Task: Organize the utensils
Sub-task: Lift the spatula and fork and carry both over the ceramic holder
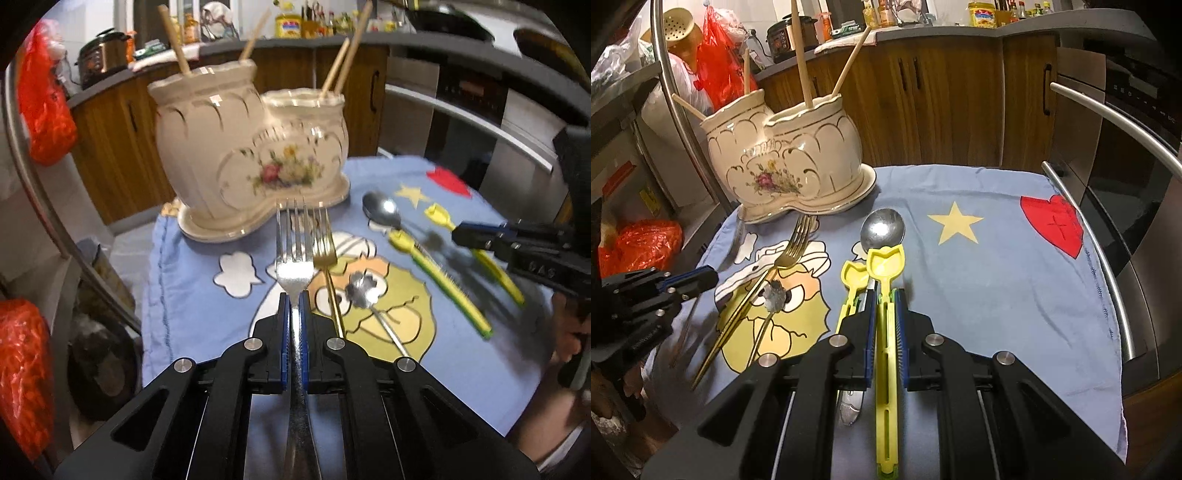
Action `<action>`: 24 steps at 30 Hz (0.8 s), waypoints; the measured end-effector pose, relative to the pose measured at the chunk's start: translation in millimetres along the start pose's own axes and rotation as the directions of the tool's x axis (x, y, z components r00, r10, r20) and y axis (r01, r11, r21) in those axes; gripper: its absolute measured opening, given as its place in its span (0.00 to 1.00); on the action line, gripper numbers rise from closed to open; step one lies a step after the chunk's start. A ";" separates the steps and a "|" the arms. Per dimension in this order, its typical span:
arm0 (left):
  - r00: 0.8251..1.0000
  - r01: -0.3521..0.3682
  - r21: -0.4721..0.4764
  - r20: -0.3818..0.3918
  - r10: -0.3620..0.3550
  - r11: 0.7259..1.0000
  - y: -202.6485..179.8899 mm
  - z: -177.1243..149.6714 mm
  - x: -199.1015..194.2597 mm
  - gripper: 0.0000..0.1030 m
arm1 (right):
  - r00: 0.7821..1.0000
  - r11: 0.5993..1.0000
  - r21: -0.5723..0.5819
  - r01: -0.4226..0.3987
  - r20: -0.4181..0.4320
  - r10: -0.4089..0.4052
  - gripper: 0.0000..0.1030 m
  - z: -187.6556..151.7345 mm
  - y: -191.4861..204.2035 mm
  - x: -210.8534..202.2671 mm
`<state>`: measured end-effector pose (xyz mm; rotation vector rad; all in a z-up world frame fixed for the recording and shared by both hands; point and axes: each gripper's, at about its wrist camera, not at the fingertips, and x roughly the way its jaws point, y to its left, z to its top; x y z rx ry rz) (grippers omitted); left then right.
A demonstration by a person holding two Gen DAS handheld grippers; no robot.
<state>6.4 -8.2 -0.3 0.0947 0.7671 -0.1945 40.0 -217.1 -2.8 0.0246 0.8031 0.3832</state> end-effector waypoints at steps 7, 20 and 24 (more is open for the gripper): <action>0.993 0.042 -0.036 0.114 -0.038 0.998 5.3 6.4 -30.6 0.05 | 0.995 1.000 0.003 -0.030 0.092 0.029 0.09 4.4 5.4 -15.3; 0.958 0.118 -0.062 0.271 -0.097 0.991 32.2 32.5 -89.1 0.05 | 0.979 0.995 0.032 -0.098 0.185 0.091 0.09 33.0 13.3 -28.5; 0.947 0.094 -0.064 0.313 -0.069 0.994 49.7 52.6 -106.8 0.05 | 0.972 0.996 0.018 -0.089 0.221 0.083 0.09 57.2 14.9 -32.4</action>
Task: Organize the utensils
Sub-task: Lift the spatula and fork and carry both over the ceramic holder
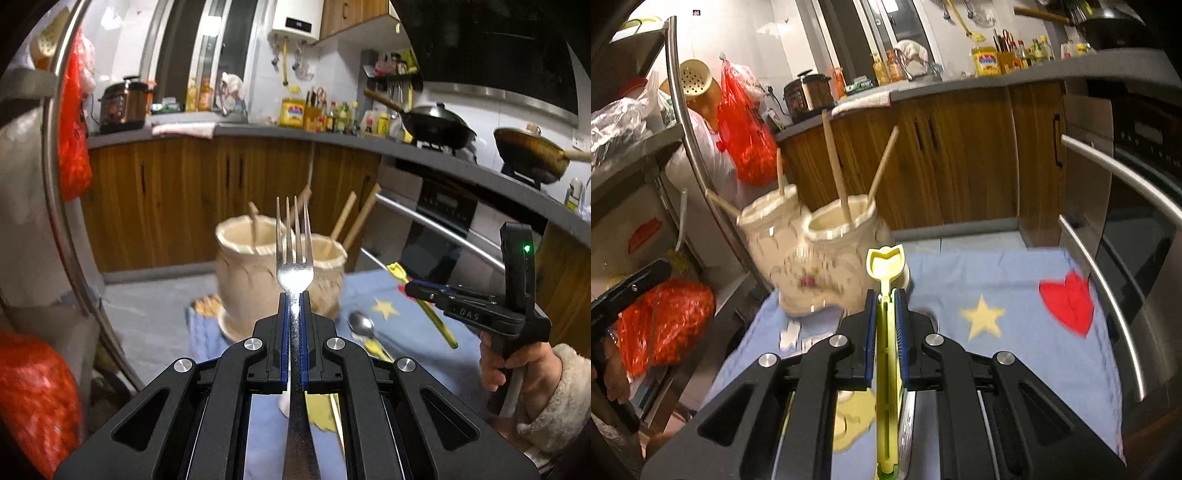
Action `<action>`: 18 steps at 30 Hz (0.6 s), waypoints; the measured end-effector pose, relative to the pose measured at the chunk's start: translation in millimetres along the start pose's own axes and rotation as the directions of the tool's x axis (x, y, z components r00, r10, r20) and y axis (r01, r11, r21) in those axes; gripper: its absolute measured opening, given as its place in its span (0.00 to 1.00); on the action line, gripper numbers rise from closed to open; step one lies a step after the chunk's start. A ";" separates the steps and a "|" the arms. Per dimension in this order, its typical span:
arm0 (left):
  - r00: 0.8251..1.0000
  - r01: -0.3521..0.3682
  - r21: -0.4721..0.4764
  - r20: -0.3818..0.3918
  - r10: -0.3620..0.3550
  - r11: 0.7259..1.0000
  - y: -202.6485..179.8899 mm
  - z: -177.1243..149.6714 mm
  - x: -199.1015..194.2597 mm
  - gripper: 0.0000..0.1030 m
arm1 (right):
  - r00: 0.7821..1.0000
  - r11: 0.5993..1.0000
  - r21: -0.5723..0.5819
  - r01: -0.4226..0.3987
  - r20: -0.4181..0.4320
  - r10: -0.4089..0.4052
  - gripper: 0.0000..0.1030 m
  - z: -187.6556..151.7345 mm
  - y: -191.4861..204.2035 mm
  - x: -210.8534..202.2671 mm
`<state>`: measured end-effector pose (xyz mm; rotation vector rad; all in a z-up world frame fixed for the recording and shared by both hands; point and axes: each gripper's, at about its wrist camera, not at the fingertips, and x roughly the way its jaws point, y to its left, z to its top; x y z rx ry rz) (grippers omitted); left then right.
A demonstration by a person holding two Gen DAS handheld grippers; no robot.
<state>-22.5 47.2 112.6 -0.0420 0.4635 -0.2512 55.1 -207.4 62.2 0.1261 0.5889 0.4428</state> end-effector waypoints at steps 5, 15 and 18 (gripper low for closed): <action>0.998 -0.037 0.013 0.045 0.037 0.999 19.6 28.7 -6.6 0.05 | 0.997 0.999 -0.039 0.020 0.073 -0.017 0.09 47.7 2.8 -1.1; 0.986 -0.132 0.017 0.106 0.130 0.991 52.5 83.3 42.3 0.05 | 0.969 0.999 -0.034 0.010 0.247 -0.001 0.09 124.6 -2.3 20.6; 0.987 -0.105 -0.026 0.118 0.108 0.994 62.6 95.4 67.0 0.05 | 0.960 0.998 -0.055 -0.010 0.277 0.025 0.09 137.2 -1.4 34.8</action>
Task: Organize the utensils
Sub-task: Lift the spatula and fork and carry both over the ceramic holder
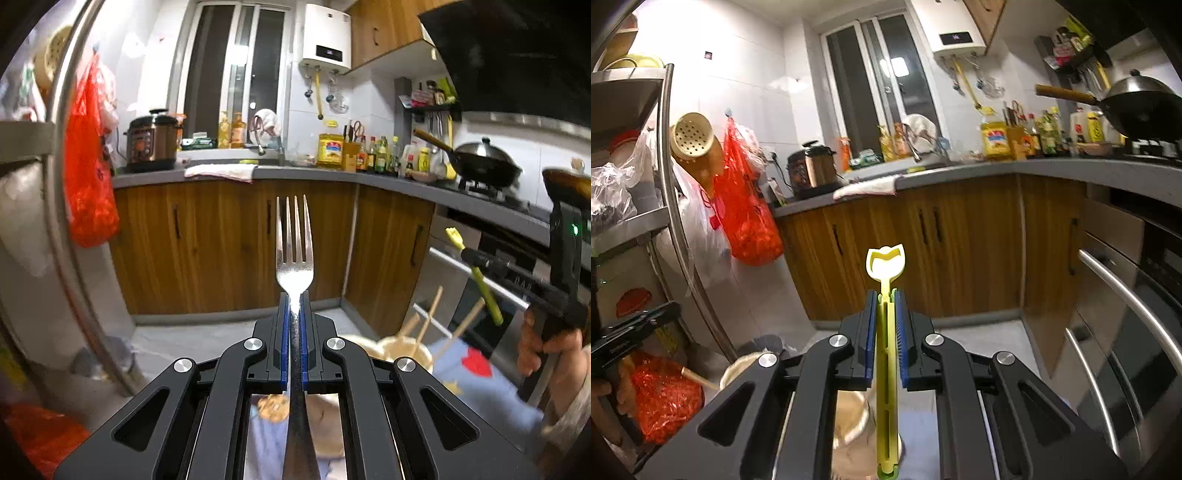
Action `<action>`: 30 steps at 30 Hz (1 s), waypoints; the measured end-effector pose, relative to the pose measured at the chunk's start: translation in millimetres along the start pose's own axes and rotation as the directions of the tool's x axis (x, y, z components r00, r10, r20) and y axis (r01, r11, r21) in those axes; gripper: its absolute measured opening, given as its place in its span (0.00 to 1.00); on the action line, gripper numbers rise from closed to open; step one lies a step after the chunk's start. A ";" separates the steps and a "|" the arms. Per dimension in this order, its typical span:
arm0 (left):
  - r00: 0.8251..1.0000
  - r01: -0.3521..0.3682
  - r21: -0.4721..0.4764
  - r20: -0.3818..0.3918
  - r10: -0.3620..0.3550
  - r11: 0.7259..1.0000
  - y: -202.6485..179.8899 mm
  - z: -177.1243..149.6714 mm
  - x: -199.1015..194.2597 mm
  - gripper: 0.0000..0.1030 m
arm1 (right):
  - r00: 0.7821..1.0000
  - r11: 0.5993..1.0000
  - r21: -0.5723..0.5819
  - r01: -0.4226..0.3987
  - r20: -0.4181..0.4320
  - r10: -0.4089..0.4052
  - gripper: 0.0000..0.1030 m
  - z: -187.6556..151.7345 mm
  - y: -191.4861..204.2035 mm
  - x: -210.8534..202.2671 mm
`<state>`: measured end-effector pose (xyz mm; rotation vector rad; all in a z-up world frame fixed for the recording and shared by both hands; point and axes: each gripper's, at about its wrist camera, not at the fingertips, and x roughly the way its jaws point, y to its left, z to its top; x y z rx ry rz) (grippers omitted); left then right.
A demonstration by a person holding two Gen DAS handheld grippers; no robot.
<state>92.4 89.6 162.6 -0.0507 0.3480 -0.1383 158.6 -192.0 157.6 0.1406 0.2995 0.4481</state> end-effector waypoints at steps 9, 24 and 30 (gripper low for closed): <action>0.996 0.015 -0.034 0.085 -0.012 0.999 -5.6 8.2 46.7 0.05 | 0.992 0.990 0.057 -0.126 0.003 0.126 0.10 -0.3 -0.8 49.2; 0.991 0.048 -0.093 0.126 -0.036 0.994 -8.6 -7.7 78.4 0.05 | 0.982 0.978 0.095 -0.184 0.057 0.179 0.09 -9.2 4.5 68.4; 0.991 0.057 -0.095 0.123 -0.045 0.994 -7.7 -14.5 81.7 0.05 | 0.983 0.974 0.131 -0.183 0.057 0.177 0.10 -7.5 -6.8 74.2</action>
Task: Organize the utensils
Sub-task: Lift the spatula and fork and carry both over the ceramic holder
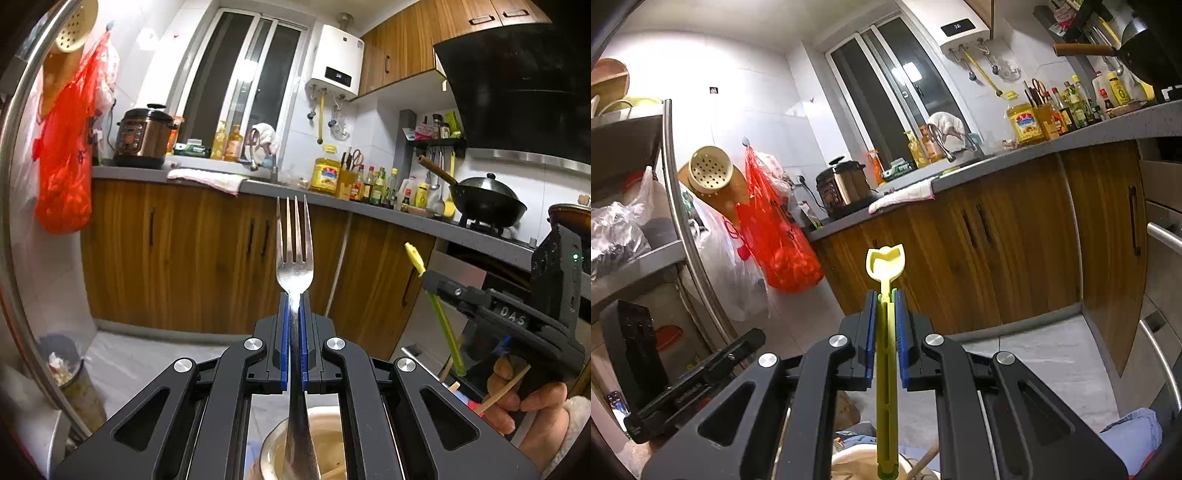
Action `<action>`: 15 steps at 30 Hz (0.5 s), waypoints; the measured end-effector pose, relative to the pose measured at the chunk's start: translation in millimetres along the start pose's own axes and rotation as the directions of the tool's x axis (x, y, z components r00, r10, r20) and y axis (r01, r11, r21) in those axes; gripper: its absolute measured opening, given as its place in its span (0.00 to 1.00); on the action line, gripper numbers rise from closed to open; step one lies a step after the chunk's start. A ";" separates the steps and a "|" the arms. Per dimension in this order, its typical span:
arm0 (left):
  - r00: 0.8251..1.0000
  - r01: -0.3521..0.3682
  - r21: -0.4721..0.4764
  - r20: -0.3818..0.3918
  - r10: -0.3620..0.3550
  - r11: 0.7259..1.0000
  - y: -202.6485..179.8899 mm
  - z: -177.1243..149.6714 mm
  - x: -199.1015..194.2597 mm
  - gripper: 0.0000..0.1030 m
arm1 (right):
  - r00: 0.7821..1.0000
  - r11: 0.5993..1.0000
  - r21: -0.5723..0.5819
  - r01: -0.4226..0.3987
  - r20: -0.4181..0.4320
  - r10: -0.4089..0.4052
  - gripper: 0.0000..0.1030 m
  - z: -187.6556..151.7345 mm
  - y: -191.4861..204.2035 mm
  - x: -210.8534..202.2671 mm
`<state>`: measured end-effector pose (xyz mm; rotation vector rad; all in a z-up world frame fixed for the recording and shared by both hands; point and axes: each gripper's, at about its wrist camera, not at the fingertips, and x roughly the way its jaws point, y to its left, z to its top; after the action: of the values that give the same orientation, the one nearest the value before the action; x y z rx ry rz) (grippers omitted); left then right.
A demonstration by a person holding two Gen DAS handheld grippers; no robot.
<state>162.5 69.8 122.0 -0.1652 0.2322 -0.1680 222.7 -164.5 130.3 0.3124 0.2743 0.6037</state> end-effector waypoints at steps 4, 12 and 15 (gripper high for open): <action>1.000 0.006 0.002 -0.006 -0.006 1.000 0.6 -4.3 -1.5 0.05 | 0.999 1.000 -0.001 -0.020 -0.038 0.020 0.10 -10.9 2.7 9.8; 1.000 0.020 0.017 0.011 -0.020 1.000 1.3 -8.0 -7.9 0.05 | 0.997 0.994 -0.111 -0.021 -0.079 0.013 0.09 -35.7 19.3 14.3; 0.999 0.035 0.009 0.011 -0.035 0.999 2.7 -9.3 -11.0 0.05 | 0.996 0.991 -0.129 -0.031 -0.091 0.020 0.10 -44.9 21.9 11.7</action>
<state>150.1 73.1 114.9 -0.1618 0.2173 -0.2027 205.5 -131.3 95.2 0.1632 0.3158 0.6587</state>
